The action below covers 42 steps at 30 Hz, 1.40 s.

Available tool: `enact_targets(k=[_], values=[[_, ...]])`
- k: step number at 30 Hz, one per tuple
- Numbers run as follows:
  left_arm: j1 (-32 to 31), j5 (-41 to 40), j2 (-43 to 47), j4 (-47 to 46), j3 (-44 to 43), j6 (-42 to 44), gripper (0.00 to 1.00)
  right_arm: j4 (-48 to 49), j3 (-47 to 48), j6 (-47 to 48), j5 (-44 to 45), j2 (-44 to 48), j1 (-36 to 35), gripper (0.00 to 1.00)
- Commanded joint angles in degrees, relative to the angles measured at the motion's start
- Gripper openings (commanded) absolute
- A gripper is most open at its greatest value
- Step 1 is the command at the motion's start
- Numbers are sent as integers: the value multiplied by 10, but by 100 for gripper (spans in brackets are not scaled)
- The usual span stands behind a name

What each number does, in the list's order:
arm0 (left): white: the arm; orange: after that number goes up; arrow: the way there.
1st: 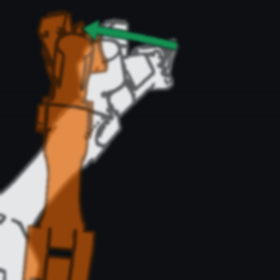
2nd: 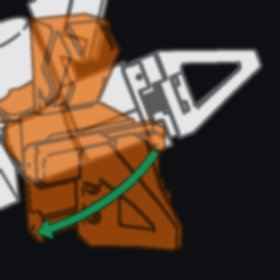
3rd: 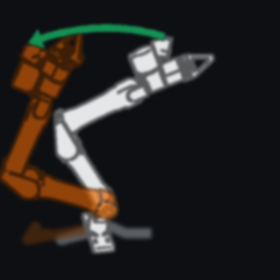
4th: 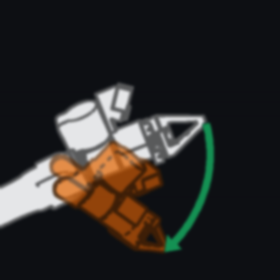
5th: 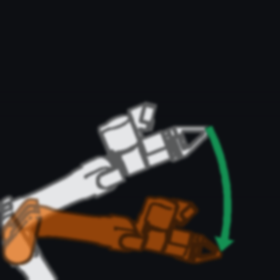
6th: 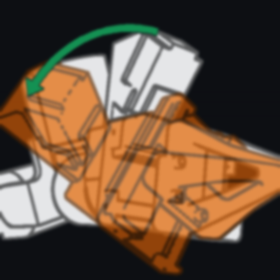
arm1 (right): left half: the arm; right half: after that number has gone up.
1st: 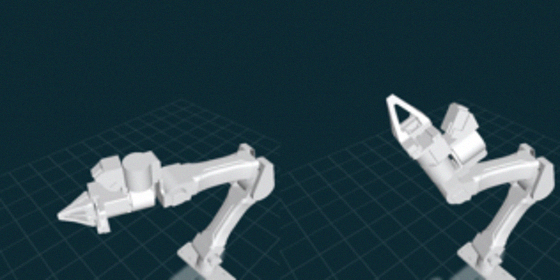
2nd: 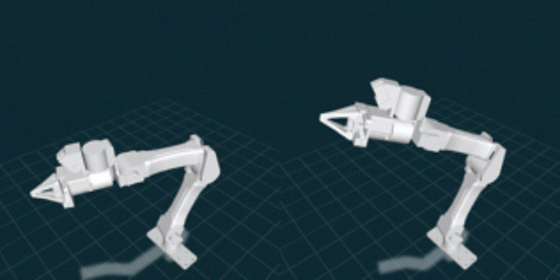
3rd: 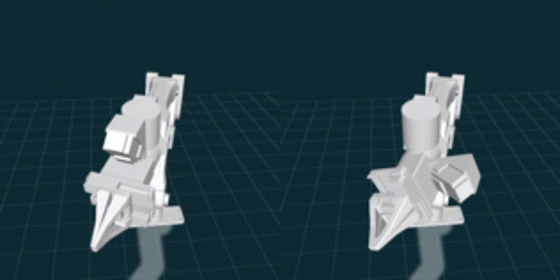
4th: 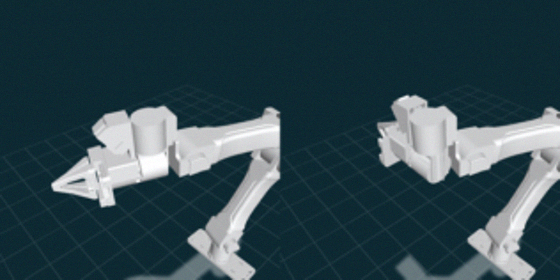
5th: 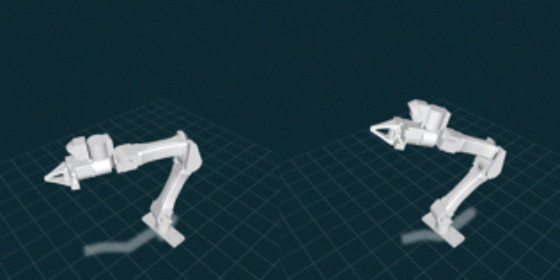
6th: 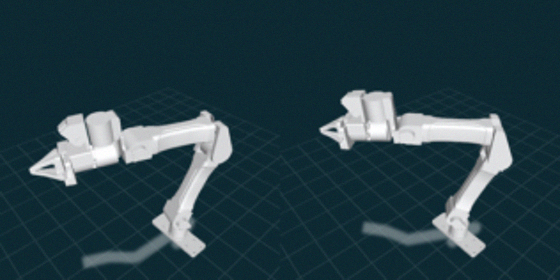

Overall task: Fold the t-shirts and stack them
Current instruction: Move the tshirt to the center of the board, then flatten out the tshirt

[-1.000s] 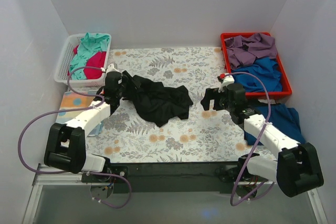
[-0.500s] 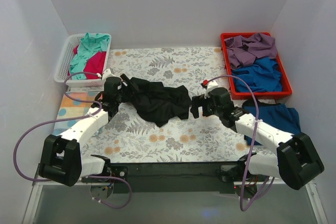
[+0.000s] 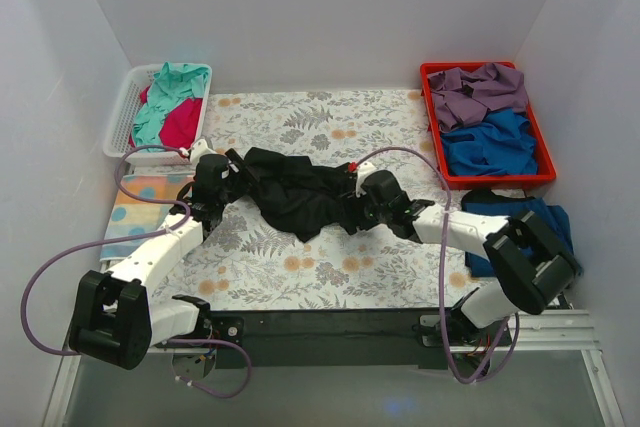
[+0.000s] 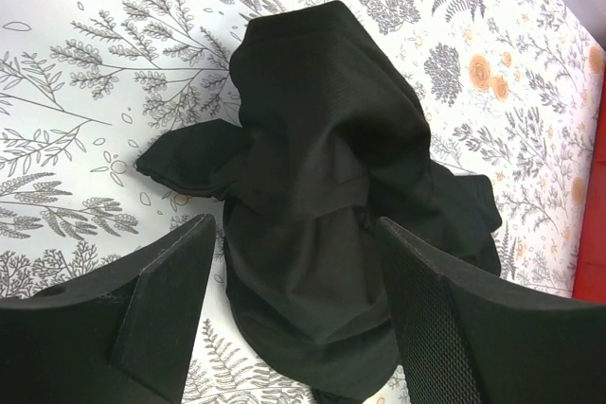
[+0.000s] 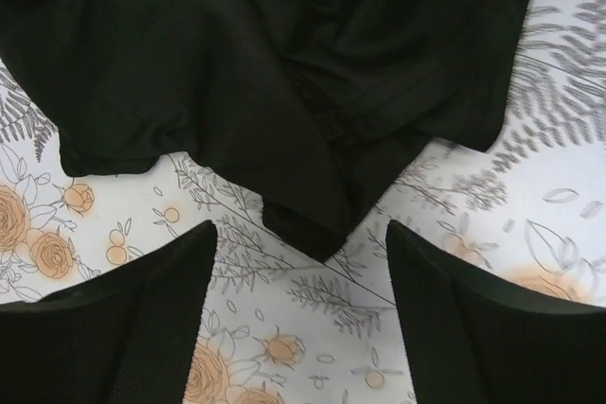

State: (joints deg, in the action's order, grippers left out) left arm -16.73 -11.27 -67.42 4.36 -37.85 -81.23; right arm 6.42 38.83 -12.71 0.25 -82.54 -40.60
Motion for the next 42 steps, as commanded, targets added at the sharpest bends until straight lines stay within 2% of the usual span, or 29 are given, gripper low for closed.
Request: enact_targets(k=[1,4,5,6,7,10,13,17,23,30,36,42], values=[[-4,-28,17,14,3,-2,67,31,56,-14,33,-53,-25,67],[-4,-34,19,17,3,-1,67,31,70,-21,41,-78,-28,59],[-4,-38,18,21,2,0,67,31,70,-22,47,-81,-29,49],[-4,-39,19,21,2,0,67,30,71,-22,51,-79,-29,43],[-4,-41,19,22,2,0,67,30,70,-24,57,-76,-30,29],[-4,-40,20,23,1,-2,67,29,62,-24,81,-54,-30,2],[-4,-40,21,24,3,-2,67,4,62,-18,117,-17,-30,1],[-4,-34,28,26,4,2,67,-56,69,7,211,95,-30,1],[-15,-9,-1,26,12,1,56,-93,95,47,304,224,-29,1],[-60,25,-39,-1,59,-13,41,-111,109,58,331,233,-28,1],[-110,41,-117,-23,54,-26,39,-113,86,30,331,225,-27,1],[-137,35,-169,-33,25,-31,45,-113,70,21,325,229,-26,1]])
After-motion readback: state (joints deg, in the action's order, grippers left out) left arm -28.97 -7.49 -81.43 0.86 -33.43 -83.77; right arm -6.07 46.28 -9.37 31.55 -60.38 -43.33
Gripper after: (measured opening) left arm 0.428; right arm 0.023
